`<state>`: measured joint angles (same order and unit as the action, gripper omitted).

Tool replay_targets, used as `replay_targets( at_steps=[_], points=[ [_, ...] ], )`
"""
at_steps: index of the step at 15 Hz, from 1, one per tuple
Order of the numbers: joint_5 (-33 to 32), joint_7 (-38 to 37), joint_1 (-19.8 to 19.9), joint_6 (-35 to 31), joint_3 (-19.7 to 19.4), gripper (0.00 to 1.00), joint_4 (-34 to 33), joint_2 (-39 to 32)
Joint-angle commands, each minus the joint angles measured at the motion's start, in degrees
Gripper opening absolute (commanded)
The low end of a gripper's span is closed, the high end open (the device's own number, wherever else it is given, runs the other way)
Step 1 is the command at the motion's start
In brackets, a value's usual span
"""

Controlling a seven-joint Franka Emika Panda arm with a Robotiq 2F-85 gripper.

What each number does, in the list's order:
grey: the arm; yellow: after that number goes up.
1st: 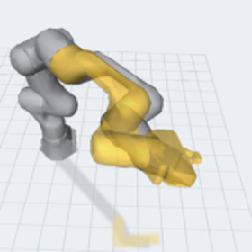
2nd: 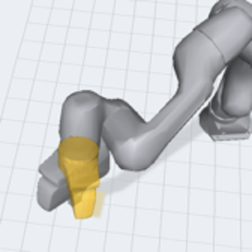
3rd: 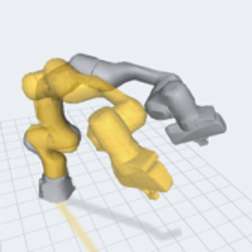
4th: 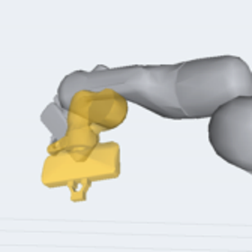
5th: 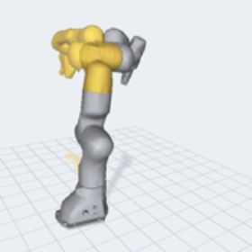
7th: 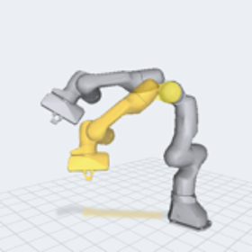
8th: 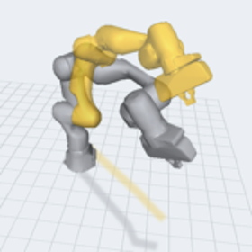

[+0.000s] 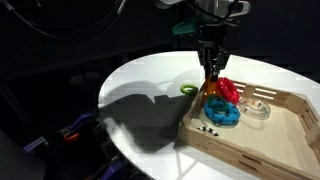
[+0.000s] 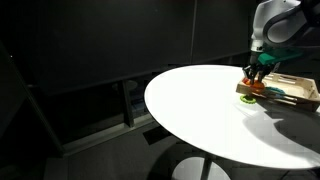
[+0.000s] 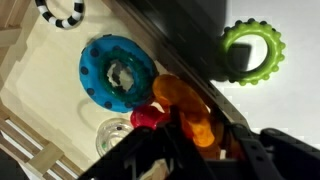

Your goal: Put the orange ring on the table

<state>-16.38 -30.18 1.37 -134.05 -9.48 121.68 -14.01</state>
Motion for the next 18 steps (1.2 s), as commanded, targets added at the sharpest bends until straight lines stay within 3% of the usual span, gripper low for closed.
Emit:
replay_targets(
  at_steps=[1, 4, 18],
  points=[
    [-1.2, -1.8, -0.5, -0.4, -0.7, 0.07, -0.3, 0.1],
    [-0.3, -1.2, -0.3, -0.2, -0.6, 0.01, -0.1, 1.2],
    [4.4, 0.2, 0.2, -1.0, 2.3, 0.04, 2.3, 11.0]
  ],
)
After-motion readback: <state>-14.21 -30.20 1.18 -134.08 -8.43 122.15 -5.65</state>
